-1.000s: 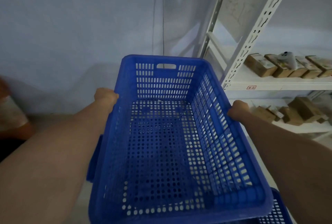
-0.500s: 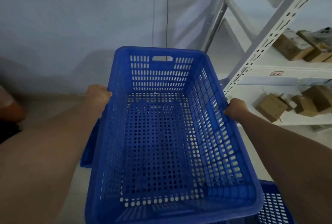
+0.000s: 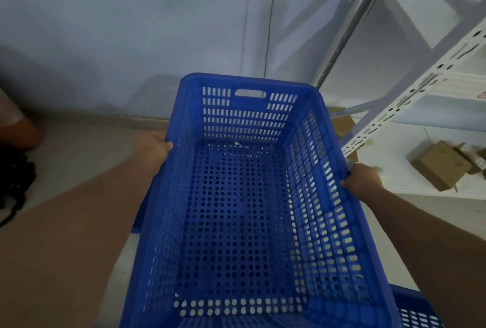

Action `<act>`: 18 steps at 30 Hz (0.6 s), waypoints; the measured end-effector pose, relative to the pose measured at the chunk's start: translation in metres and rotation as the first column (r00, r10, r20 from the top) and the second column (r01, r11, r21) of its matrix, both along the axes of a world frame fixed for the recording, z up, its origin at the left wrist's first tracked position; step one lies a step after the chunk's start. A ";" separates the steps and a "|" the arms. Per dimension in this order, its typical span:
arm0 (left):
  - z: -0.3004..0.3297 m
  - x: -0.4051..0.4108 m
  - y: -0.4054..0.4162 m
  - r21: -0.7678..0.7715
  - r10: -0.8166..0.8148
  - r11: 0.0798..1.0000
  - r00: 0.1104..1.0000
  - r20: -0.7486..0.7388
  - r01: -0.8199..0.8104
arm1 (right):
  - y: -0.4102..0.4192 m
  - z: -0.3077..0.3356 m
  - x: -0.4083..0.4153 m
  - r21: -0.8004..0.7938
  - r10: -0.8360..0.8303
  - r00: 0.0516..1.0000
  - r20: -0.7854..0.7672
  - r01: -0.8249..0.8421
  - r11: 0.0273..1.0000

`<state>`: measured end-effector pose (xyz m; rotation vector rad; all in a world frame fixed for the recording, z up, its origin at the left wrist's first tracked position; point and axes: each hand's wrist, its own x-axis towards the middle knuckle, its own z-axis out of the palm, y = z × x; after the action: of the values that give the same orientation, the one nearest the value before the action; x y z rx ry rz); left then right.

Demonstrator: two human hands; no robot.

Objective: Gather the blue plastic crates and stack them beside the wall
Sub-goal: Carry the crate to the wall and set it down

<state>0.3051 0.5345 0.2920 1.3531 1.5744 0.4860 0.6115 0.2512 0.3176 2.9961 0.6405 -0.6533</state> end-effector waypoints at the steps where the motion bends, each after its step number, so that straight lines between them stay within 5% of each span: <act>1: -0.012 0.002 0.003 0.003 -0.009 1.000 1.000 -0.011 0.009 | -0.002 -0.010 0.000 -0.010 0.011 1.000 0.010 -0.010 1.000; 18: -0.084 0.003 0.010 0.024 0.091 0.996 0.996 -0.005 -0.091 | -0.008 -0.083 -0.003 0.123 -0.060 0.998 -0.015 0.061 0.991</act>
<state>0.3079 0.5448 0.2085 1.3058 1.6454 0.5589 0.6083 0.2433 0.2349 3.1394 0.6149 -0.6583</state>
